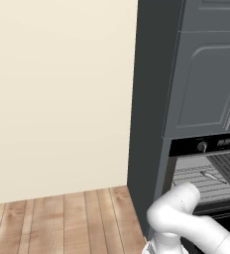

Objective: Take the fish from the oven and place it on the plate on the counter.

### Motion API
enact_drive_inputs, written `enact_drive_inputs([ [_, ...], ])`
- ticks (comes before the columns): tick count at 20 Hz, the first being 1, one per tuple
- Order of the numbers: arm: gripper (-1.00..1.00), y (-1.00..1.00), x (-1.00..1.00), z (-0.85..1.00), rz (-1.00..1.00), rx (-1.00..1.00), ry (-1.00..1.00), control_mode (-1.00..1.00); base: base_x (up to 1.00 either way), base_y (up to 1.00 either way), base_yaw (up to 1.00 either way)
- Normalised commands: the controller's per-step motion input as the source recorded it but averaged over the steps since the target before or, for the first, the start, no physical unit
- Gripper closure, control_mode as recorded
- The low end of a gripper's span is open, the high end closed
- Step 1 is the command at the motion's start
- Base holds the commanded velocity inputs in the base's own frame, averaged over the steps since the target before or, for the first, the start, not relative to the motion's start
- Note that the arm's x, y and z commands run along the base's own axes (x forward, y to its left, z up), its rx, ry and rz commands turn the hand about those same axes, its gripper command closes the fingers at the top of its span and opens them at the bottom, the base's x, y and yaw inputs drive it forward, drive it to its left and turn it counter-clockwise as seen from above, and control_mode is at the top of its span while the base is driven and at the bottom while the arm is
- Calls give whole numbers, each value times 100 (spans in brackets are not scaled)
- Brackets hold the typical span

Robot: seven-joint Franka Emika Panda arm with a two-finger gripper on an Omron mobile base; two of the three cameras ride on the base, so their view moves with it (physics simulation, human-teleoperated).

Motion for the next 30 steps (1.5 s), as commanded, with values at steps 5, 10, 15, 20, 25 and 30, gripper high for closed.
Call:
enact_drive_inputs([
  [5,100,-9,-97,29,9,5,-17,-100,0,0,0],
  [10,100,-9,-71,96,13,6,-31,-100,0,0,0],
  [15,100,0,-56,100,13,-2,-12,-100,0,0,0],
  [20,100,8,-40,100,14,-16,-2,-100,0,0,0],
  [25,100,18,-8,100,11,-35,0,-100,0,0,0],
  [30,100,22,0,98,6,-35,0,-100,0,0,0],
])
